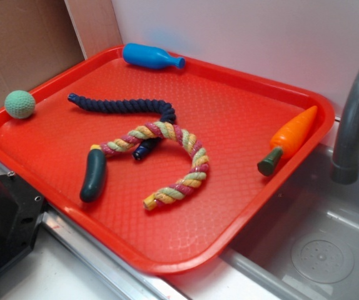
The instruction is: Grab the multicolored rope.
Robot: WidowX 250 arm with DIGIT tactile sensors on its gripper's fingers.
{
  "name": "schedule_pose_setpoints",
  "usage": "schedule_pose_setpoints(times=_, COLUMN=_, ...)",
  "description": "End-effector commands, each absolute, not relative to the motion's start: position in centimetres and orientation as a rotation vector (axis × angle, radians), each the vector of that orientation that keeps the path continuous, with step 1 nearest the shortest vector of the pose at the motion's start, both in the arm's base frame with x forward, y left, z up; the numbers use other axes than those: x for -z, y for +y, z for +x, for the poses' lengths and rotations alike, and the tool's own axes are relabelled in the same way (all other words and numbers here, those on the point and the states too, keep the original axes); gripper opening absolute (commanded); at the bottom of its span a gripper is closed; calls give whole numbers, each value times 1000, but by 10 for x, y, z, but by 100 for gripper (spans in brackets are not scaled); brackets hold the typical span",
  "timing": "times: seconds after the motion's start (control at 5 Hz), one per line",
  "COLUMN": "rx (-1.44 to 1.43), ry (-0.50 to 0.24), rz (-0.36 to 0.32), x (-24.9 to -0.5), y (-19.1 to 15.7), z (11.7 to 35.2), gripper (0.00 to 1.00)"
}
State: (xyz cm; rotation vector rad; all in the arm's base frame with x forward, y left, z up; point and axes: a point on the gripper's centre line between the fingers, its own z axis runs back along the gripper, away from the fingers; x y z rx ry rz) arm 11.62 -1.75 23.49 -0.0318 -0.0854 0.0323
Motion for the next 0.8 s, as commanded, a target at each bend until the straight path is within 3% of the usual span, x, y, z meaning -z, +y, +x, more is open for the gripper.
schedule_pose_setpoints(times=0.0, rx=-32, ry=-85, rz=-32, x=-235, y=-17, z=116, gripper=100)
schedule_pose_setpoints(times=0.2, rx=159, ry=-63, rz=-18, x=-191, y=-5, z=166, gripper=100)
schedule_pose_setpoints(times=0.4, rx=409, ry=-109, rz=-70, x=-161, y=-33, z=219, gripper=100)
schedule_pose_setpoints(times=0.6, rx=659, ry=-135, rz=-92, x=-126, y=-67, z=250, gripper=100)
